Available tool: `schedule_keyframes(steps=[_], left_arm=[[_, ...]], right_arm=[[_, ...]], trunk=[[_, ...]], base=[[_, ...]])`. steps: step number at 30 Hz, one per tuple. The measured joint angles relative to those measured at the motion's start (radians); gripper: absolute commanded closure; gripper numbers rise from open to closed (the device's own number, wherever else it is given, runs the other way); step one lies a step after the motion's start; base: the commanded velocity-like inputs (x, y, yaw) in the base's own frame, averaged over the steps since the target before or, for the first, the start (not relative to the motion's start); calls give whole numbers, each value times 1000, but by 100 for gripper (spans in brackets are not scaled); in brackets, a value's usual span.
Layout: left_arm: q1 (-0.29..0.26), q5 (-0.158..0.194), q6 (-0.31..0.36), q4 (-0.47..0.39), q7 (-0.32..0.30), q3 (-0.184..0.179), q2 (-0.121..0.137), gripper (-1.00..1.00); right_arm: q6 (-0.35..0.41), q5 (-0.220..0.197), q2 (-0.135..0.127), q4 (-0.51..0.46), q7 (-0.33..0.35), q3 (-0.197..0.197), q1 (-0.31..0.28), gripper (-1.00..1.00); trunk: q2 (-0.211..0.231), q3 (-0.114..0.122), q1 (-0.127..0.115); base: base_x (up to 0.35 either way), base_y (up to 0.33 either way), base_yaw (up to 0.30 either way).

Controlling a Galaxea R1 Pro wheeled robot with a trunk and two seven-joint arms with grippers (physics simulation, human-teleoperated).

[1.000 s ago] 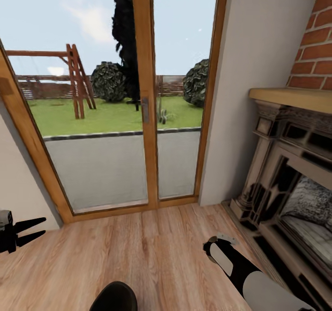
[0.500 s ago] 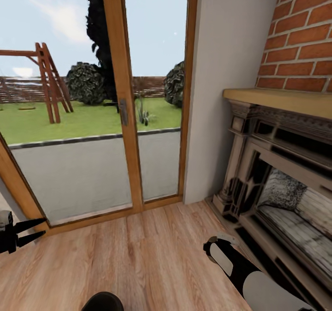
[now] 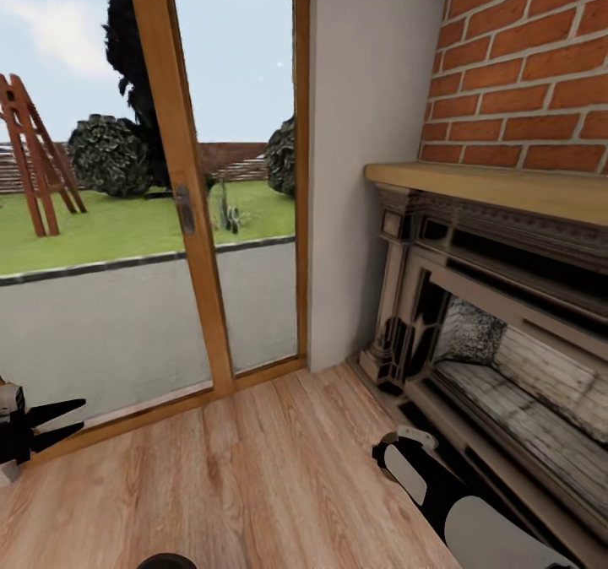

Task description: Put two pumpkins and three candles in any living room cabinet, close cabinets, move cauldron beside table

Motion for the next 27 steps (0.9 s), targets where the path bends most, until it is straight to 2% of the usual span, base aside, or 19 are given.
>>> schedule_keyframes(steps=[27], left_arm=[[0,0,0,0,0,0,0,-100]], right_arm=[[0,-1,1,0,0,1,0,100]], trunk=[[0,13,0]], base=[[-1,0,-272]])
